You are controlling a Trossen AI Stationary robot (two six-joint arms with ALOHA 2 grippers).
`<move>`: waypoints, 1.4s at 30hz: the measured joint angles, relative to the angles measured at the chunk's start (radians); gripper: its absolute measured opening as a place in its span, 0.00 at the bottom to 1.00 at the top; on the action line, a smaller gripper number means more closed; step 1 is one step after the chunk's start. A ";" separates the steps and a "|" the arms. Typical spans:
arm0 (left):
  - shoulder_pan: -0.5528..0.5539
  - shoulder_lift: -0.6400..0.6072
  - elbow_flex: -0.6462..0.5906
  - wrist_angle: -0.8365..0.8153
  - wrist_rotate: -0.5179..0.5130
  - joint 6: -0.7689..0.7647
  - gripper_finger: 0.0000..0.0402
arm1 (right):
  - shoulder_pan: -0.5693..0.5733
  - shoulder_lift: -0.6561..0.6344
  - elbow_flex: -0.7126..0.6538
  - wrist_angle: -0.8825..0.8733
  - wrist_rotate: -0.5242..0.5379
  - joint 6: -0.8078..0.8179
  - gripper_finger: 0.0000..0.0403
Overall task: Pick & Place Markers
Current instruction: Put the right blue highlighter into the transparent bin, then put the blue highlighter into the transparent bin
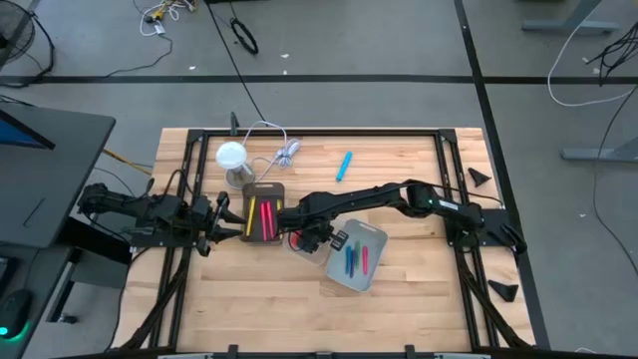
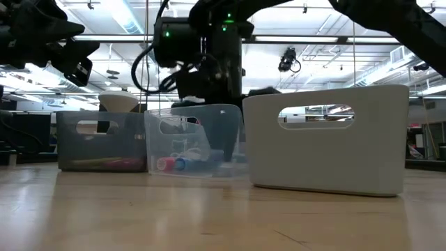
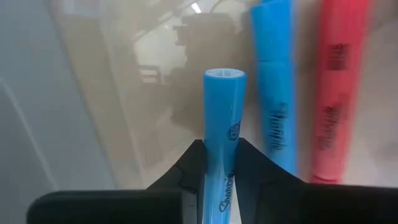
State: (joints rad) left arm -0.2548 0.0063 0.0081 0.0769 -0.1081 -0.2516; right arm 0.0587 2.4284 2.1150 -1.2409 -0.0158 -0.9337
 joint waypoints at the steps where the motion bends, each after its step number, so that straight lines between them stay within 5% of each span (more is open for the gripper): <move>1: 0.000 0.000 0.000 0.000 0.000 0.000 0.38 | 0.001 0.001 -0.006 -0.003 0.000 0.000 0.12; 22: 0.000 0.000 0.000 0.000 0.000 0.000 0.38 | -0.010 -0.006 -0.009 0.030 0.011 0.108 0.36; 42: 0.000 0.000 0.000 0.000 0.000 0.000 0.38 | -0.126 -0.288 -0.007 0.002 0.023 0.080 0.37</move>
State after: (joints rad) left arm -0.2550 0.0063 0.0078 0.0774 -0.1081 -0.2516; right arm -0.0677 2.1407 2.1079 -1.2391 0.0069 -0.8540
